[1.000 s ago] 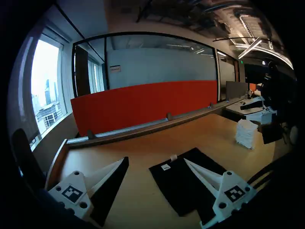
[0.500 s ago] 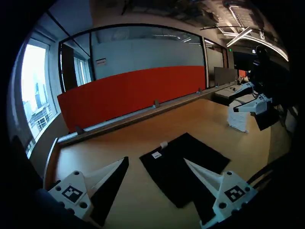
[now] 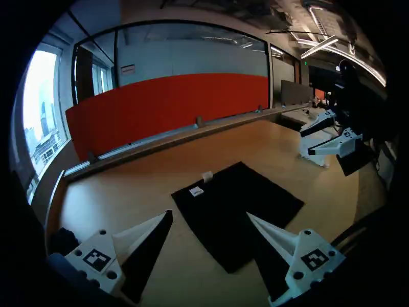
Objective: Fold towel
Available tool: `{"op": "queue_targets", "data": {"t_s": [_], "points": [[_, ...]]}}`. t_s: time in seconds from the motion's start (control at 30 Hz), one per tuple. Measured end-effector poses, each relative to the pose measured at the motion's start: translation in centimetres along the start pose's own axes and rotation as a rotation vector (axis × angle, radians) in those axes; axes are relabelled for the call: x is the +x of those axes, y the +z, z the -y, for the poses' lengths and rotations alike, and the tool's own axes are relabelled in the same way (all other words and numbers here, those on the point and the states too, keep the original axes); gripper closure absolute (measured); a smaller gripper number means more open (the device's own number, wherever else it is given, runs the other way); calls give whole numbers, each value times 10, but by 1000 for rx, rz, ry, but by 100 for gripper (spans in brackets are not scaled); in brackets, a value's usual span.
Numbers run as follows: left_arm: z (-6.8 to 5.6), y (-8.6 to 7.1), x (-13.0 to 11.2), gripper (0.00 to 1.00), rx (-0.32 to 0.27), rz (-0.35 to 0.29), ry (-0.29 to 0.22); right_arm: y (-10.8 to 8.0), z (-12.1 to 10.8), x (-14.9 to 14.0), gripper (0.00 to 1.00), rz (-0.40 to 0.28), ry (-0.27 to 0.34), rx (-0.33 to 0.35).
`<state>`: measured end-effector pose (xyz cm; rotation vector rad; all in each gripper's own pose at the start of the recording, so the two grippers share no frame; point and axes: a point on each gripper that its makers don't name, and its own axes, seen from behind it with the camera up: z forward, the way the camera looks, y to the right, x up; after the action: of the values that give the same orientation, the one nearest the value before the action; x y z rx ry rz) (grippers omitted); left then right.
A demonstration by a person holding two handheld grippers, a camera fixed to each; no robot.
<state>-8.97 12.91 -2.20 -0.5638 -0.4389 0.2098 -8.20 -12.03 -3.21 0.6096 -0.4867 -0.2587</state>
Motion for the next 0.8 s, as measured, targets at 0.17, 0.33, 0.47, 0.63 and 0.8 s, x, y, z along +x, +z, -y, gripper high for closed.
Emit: {"op": "queue_targets", "data": {"t_s": [0.17, 0.33, 0.47, 0.63, 0.8], "points": [[-9, 11, -21, 4, -25, 38, 20, 10, 7, -24, 0, 35, -6, 24], [-18, 21, -45, 4, -50, 82, 38, 21, 17, -47, 0, 75, -13, 53], [-23, 28, -62, 4, -64, 113, 56, 31, 23, -63, 0, 103, -19, 64], [-28, 37, -79, 4, -77, 142, 76, 41, 31, -84, 0, 141, -28, 82], [-33, 47, -97, 4, -91, 171, 90, 47, 37, -105, 0, 179, -32, 100]]}}
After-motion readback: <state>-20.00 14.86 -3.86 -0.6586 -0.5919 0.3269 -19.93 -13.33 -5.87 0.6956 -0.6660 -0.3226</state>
